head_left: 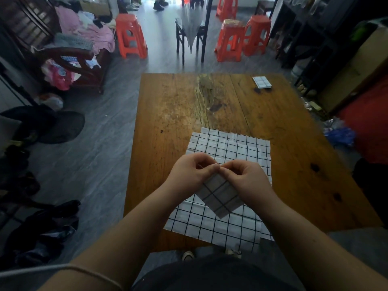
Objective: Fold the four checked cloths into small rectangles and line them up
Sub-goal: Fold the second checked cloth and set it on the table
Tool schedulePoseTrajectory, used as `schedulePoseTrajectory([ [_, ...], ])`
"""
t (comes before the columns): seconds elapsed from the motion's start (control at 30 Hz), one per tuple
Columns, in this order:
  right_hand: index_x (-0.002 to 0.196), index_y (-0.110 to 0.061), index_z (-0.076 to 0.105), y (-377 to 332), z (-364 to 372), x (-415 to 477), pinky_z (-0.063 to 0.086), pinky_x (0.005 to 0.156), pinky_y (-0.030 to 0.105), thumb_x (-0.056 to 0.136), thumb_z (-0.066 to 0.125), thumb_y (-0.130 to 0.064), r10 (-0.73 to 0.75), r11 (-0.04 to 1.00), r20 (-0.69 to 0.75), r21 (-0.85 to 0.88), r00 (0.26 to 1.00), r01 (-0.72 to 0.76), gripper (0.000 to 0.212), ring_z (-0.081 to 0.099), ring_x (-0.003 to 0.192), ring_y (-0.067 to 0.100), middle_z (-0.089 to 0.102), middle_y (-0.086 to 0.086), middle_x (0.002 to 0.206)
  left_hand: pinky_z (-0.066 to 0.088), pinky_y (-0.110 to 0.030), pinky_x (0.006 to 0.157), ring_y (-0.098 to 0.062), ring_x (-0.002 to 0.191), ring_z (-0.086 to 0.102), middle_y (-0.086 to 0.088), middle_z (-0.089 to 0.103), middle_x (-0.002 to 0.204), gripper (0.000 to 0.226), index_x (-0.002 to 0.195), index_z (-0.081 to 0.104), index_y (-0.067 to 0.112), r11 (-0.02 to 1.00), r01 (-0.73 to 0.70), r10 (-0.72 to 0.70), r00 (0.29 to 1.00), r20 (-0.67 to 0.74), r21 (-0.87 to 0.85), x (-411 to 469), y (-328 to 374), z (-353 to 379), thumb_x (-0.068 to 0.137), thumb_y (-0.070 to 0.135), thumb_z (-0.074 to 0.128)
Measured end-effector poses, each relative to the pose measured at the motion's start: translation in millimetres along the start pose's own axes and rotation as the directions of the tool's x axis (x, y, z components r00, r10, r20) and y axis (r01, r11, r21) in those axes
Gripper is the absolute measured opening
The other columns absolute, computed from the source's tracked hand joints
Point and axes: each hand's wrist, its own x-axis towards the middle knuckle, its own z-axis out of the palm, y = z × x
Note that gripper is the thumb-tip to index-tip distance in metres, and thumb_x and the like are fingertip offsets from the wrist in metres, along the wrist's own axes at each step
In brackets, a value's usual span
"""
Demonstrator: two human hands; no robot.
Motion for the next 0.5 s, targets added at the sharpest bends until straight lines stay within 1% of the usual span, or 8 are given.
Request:
schedulePoseTrajectory([
  [0.03, 0.088, -0.022, 0.076, 0.1, 0.0, 0.1, 0.053, 0.070, 0.025, 0.092, 0.069, -0.026, -0.003, 1.000, -0.002, 0.001, 1.000, 0.003, 0.009, 0.064, 0.083, 0.001, 0.073, -0.003, 0.083, 0.045, -0.013, 0.067, 0.005, 0.081, 0.061, 0.011, 0.069, 0.083, 0.007, 0.089, 0.073, 0.025, 1.000, 0.001, -0.001, 1.000, -0.024, -0.008, -0.3, -0.3, 1.8, 0.091, 0.029, 0.068],
  [0.1, 0.089, -0.022, 0.075, 1.2, 0.2, 0.2, 0.054, 0.070, 0.025, 0.093, 0.068, -0.025, -0.003, 1.000, 0.003, -0.007, 1.000, 0.003, 0.009, 0.064, 0.083, 0.001, 0.073, -0.003, 0.084, 0.046, -0.018, 0.067, 0.000, 0.079, 0.061, 0.009, 0.069, 0.082, 0.008, 0.088, 0.073, 0.024, 0.999, 0.019, -0.022, 0.999, -0.047, -0.044, -0.9, -2.0, 4.3, 0.091, 0.030, 0.068],
  [0.2, 0.089, -0.023, 0.075, 5.6, -0.5, -0.1, 0.057, 0.073, 0.029, 0.093, 0.068, -0.022, 0.005, 1.000, 0.004, -0.017, 1.000, -0.005, 0.009, 0.065, 0.081, 0.004, 0.073, -0.005, 0.084, 0.051, -0.026, 0.070, -0.001, 0.076, 0.060, 0.006, 0.068, 0.085, 0.009, 0.088, 0.072, 0.022, 0.983, 0.072, -0.088, 0.992, -0.088, -0.171, 0.3, -3.9, 5.2, 0.092, 0.028, 0.067],
  [0.27, 0.090, -0.022, 0.076, 9.4, -3.3, -0.8, 0.058, 0.076, 0.032, 0.093, 0.067, -0.021, 0.020, 1.000, 0.002, -0.018, 1.000, -0.020, 0.009, 0.066, 0.084, 0.007, 0.073, -0.004, 0.087, 0.053, -0.029, 0.073, -0.007, 0.081, 0.062, 0.002, 0.069, 0.089, 0.009, 0.090, 0.072, 0.018, 0.968, 0.104, -0.132, 0.985, -0.113, -0.228, 3.1, -3.9, 3.8, 0.093, 0.026, 0.067],
  [0.37, 0.091, -0.019, 0.075, 15.8, -10.9, -4.5, 0.058, 0.076, 0.027, 0.095, 0.066, -0.017, 0.040, 0.999, -0.005, -0.021, 0.999, -0.040, 0.010, 0.068, 0.085, 0.008, 0.073, -0.002, 0.088, 0.053, -0.028, 0.072, -0.016, 0.086, 0.062, -0.002, 0.068, 0.092, 0.010, 0.090, 0.071, 0.017, 0.955, 0.128, -0.168, 0.977, -0.132, -0.267, 9.2, -3.9, 1.4, 0.093, 0.025, 0.066],
  [0.5, 0.092, -0.013, 0.074, 23.8, -28.2, -11.1, 0.057, 0.068, 0.020, 0.096, 0.065, -0.012, 0.094, 0.994, -0.026, 0.053, 0.995, -0.093, 0.010, 0.070, 0.077, 0.007, 0.074, 0.002, 0.084, 0.051, -0.030, 0.073, -0.016, 0.087, 0.060, 0.000, 0.067, 0.092, 0.011, 0.090, 0.072, 0.018, 0.940, 0.139, -0.188, 0.973, -0.135, -0.311, 18.5, 1.5, 6.0, 0.094, 0.026, 0.065],
])
